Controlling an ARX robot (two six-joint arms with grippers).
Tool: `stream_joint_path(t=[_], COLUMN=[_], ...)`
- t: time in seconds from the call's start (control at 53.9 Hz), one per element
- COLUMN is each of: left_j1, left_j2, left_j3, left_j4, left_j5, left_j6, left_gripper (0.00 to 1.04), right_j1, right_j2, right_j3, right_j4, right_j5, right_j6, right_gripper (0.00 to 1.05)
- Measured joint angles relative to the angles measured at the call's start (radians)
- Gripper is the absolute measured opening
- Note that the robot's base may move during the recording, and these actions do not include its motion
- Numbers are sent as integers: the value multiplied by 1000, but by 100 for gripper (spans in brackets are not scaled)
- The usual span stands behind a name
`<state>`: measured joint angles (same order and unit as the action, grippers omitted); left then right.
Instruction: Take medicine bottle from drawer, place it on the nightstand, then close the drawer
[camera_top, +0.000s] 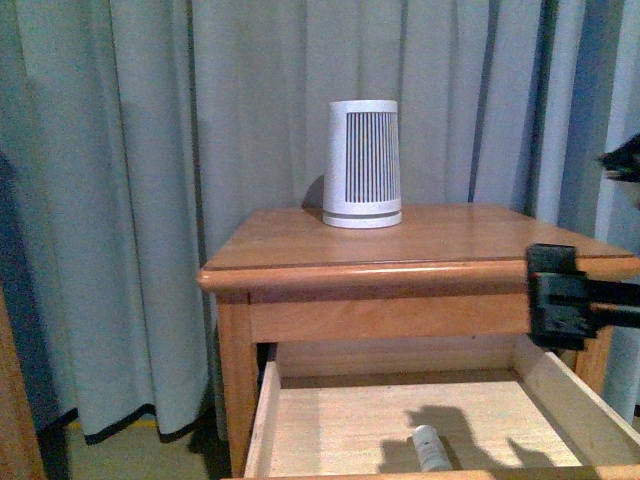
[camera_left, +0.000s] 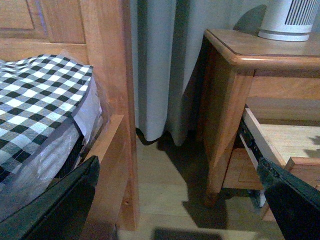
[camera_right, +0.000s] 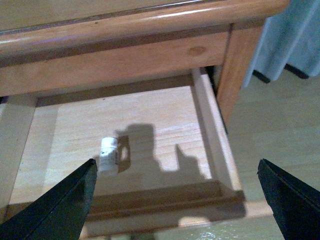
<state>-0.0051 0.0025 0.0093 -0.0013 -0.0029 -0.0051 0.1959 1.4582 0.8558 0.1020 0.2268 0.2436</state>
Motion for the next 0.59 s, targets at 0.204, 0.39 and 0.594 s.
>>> stream_joint_path(t=[0.204, 0.39, 0.594], left_j1=[0, 0, 0], left_j2=[0, 0, 0], left_j3=[0, 0, 0], left_j4=[0, 0, 0], left_j5=[0, 0, 0], left_j6=[0, 0, 0], left_gripper=[98, 98, 98], right_j1=[40, 80, 103], right_j2=[256, 429, 560], right_j3=[213, 304, 360], right_j4=[-80, -115, -86], right_j5=[-10, -41, -25], right_j6=[48, 111, 139], right_gripper=[98, 98, 98])
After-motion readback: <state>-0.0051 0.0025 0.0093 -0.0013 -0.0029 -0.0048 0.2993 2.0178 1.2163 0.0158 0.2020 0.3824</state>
